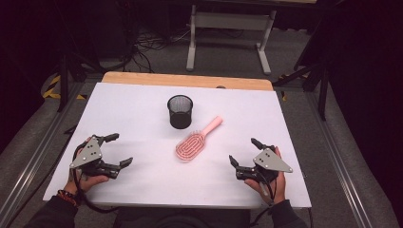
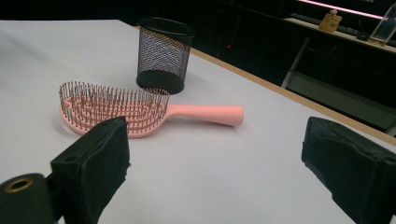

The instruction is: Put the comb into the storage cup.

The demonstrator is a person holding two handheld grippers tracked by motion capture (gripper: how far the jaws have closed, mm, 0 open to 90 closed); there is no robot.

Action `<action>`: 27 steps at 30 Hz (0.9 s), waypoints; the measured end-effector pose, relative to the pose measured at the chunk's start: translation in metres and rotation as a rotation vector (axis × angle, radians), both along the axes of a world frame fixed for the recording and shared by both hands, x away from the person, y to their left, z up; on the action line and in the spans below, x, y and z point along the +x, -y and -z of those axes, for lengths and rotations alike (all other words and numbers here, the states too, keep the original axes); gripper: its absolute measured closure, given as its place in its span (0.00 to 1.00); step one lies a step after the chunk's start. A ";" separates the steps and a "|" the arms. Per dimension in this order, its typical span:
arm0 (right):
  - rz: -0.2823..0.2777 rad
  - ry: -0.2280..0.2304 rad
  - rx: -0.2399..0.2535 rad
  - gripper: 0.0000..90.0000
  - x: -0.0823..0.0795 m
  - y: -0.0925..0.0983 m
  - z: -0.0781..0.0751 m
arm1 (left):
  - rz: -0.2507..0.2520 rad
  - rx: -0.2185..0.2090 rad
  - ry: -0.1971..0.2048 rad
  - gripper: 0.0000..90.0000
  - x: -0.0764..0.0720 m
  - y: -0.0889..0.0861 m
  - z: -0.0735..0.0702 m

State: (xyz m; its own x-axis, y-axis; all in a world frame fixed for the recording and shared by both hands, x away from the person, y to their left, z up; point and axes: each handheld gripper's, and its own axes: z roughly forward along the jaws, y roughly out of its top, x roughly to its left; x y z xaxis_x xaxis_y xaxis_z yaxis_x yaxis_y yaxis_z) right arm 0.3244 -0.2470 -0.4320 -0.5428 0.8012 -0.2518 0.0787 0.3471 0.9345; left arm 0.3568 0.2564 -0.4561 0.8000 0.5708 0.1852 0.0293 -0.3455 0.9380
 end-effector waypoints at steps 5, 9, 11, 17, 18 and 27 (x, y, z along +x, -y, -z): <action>0.003 0.011 -0.003 0.09 -0.001 0.000 -0.001 | 0.002 -0.004 0.000 0.08 0.000 0.001 0.000; 0.007 0.022 -0.012 0.08 -0.001 0.000 -0.004 | -0.003 -0.001 0.000 0.07 0.000 0.001 0.000; 0.012 0.030 -0.006 0.07 -0.001 0.001 -0.006 | 0.000 0.002 0.000 0.06 -0.001 -0.001 0.001; 0.031 0.032 -0.020 0.07 0.001 0.001 -0.006 | 0.002 -0.004 0.002 0.06 -0.001 -0.001 0.000; 0.031 0.022 -0.014 0.07 0.002 0.001 -0.006 | 0.001 -0.006 0.005 0.06 -0.001 -0.001 0.000; 0.032 -0.003 -0.024 0.08 0.007 0.000 -0.005 | 0.014 0.024 -0.009 0.06 0.003 0.005 0.004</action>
State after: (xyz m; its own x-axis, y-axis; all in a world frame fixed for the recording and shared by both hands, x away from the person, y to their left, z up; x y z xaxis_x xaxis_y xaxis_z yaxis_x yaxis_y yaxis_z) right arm 0.3314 -0.2469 -0.4266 -0.5173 0.8123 -0.2695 0.0927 0.3662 0.9259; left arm 0.3595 0.2516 -0.4598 0.8099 0.5546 0.1910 0.0329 -0.3681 0.9292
